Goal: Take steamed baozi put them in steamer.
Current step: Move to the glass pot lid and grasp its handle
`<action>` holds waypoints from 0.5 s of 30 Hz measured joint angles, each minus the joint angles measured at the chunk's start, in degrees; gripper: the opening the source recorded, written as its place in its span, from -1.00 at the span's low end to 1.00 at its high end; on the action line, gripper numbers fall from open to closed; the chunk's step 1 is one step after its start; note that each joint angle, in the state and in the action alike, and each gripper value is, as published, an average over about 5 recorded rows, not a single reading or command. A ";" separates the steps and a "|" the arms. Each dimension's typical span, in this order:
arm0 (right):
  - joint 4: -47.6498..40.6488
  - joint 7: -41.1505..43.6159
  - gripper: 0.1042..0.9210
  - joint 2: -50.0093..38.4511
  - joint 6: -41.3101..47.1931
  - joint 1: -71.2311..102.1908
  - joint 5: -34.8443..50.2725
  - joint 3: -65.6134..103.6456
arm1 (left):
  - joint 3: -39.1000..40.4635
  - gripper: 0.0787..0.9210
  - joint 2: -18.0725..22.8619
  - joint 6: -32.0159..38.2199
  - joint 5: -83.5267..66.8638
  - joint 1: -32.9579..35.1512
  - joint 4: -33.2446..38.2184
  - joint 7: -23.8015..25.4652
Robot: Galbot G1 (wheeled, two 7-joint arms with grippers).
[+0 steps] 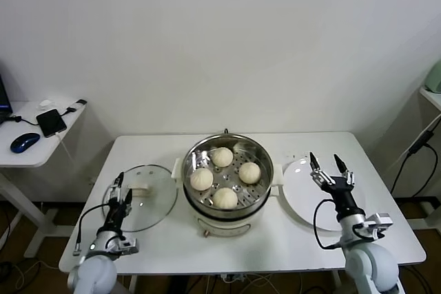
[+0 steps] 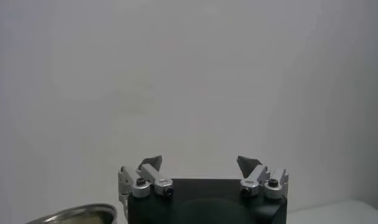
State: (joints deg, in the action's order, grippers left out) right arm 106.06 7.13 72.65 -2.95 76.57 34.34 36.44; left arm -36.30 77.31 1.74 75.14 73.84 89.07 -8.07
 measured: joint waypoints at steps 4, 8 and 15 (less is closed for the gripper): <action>-0.01 -0.19 0.76 0.69 -0.13 0.29 -0.38 0.20 | 0.93 0.77 -0.56 -0.51 2.37 -0.84 -2.31 -0.64; 0.00 -0.34 0.76 1.11 -0.20 0.52 -0.53 0.42 | 1.87 0.77 -0.90 -0.91 3.94 -1.69 -4.24 -1.19; -0.07 -0.44 0.76 1.52 -0.43 1.13 -0.61 0.81 | 2.72 0.77 -0.82 -1.99 5.34 -3.27 -6.58 -1.90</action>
State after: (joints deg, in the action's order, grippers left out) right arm 105.99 6.69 74.17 -3.38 77.70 33.73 37.24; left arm -33.58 76.49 -0.25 80.48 70.58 82.49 -9.97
